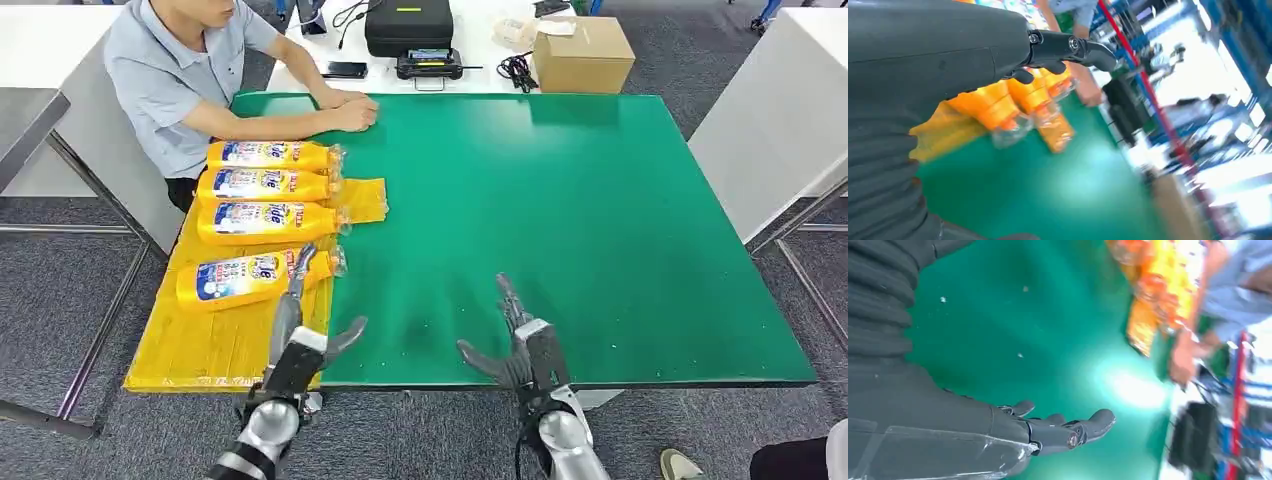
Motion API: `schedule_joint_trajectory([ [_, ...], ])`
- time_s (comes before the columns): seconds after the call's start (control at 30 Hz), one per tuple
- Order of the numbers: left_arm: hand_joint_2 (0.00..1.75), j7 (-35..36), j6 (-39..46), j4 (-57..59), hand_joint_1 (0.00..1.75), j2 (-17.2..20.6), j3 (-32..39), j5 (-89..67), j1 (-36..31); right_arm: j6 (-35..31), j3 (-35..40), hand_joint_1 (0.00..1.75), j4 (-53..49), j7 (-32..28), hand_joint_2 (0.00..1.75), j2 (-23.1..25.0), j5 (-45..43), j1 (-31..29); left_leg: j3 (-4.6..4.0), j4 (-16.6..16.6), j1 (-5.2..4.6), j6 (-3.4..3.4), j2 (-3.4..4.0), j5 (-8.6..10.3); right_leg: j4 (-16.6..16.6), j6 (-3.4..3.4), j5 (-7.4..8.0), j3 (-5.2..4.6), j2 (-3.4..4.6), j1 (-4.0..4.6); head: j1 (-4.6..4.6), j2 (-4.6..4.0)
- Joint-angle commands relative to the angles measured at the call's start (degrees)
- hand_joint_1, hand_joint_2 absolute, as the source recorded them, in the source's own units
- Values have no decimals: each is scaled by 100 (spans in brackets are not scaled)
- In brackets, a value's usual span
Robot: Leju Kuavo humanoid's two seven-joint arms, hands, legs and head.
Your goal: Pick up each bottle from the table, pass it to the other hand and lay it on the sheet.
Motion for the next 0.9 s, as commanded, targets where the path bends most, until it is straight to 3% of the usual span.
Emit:
schedule_joint_trajectory([
  [0.03,175,-496,361,-1372,0,63,-632,576,399,-1002,-62,0,-1096,-142,175,282,214,342,4,6,4,-9,-1,-6,5,-11,-7,4,-3,4,2,0],
  [0.17,175,-84,-75,-1432,0,136,-852,1235,585,-1168,78,0,-1089,164,175,188,388,549,16,-1,6,-9,6,-7,-3,-12,-6,15,1,7,2,0],
  [0.23,175,226,94,-1118,0,132,-897,1043,596,-2048,-171,0,-1210,390,175,416,689,758,20,-6,2,-6,0,-3,-5,-10,-5,17,-4,3,0,0],
  [0.27,175,288,22,-1057,0,120,-874,1106,598,-2194,-169,0,-1276,425,0,446,719,814,35,-8,6,-12,-2,-8,-7,-16,-12,33,-7,7,0,0],
  [0.37,175,370,-408,-1047,0,100,-769,1553,642,-2714,-69,0,-1556,500,0,485,850,985,28,-5,3,-8,1,-7,-4,-13,-11,25,-3,4,0,0],
  [0.4,175,362,-432,-1073,0,116,-777,1554,666,-2766,17,0,-1714,359,175,429,851,1037,22,-4,2,-6,7,-5,-2,-10,-8,18,3,2,2,0],
  [0.53,175,349,-437,-1100,0,143,-804,1544,715,-2852,103,0,-1976,273,175,407,831,1128,28,0,6,-11,6,-12,0,-15,-13,25,0,7,2,0],
  [0.6,175,368,-530,-1136,0,163,-772,1601,781,-2863,368,0,-2147,113,175,160,1110,1217,30,-1,7,-11,10,-13,-3,-16,-11,28,4,8,0,0],
  [0.9,175,278,-635,-1369,0,235,-742,1595,961,-2747,590,0,-1894,308,175,26,1250,1270,35,-3,10,-12,11,-14,-7,-17,-11,32,5,11,0,0],
])
